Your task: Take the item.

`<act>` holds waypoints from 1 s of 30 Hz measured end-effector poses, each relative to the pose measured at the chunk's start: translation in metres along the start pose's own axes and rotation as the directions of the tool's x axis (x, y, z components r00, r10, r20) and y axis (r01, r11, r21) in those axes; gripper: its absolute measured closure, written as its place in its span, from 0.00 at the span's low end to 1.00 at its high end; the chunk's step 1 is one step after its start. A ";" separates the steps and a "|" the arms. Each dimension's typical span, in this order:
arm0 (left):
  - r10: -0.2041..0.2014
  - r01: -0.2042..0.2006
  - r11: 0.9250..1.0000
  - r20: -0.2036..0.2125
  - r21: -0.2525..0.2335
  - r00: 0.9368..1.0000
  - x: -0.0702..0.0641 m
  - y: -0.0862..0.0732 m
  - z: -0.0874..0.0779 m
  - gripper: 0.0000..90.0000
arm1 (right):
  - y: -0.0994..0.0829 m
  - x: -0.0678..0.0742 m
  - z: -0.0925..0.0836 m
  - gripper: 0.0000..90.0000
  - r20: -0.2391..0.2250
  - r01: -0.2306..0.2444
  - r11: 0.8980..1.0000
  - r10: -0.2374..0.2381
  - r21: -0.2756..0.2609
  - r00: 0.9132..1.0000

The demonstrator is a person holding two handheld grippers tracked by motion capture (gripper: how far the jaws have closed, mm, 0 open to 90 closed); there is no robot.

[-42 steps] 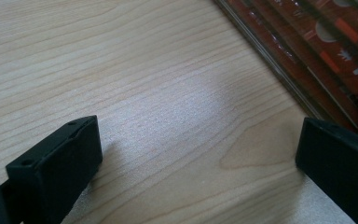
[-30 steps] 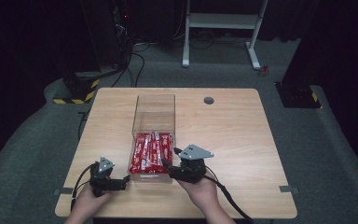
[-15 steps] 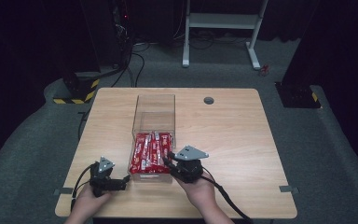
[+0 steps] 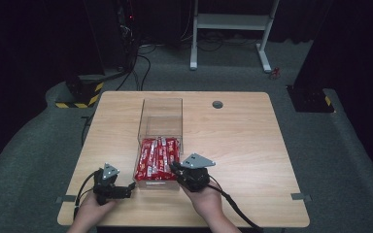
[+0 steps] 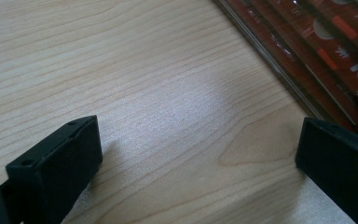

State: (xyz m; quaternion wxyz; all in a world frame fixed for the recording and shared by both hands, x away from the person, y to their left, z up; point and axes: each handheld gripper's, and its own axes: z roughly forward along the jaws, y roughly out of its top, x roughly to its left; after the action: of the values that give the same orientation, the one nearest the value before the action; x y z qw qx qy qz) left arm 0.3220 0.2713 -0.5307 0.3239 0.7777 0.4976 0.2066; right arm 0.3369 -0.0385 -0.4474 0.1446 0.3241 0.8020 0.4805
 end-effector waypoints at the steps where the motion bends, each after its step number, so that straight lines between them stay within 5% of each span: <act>1: -0.002 0.002 1.000 0.000 -0.001 1.000 0.000 0.000 0.000 0.01 | 0.000 0.000 0.000 0.91 -0.002 -0.004 1.000 0.004 0.001 1.000; 12: -0.002 0.002 1.000 0.000 -0.002 1.000 0.000 0.000 0.000 0.01 | -0.002 -0.002 -0.001 1.00 -0.003 -0.020 1.000 0.020 0.000 1.000; 30: -0.002 0.002 1.000 0.000 -0.001 1.000 0.000 0.000 0.000 0.01 | -0.003 0.002 -0.010 1.00 -0.010 -0.019 1.000 0.019 -0.014 1.000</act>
State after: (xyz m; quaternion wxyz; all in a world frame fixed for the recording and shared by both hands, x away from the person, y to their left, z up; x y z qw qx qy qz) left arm 0.3218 0.2712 -0.5307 0.3244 0.7769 0.4985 0.2065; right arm 0.3285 -0.0450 -0.4450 0.1383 0.3285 0.7961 0.4890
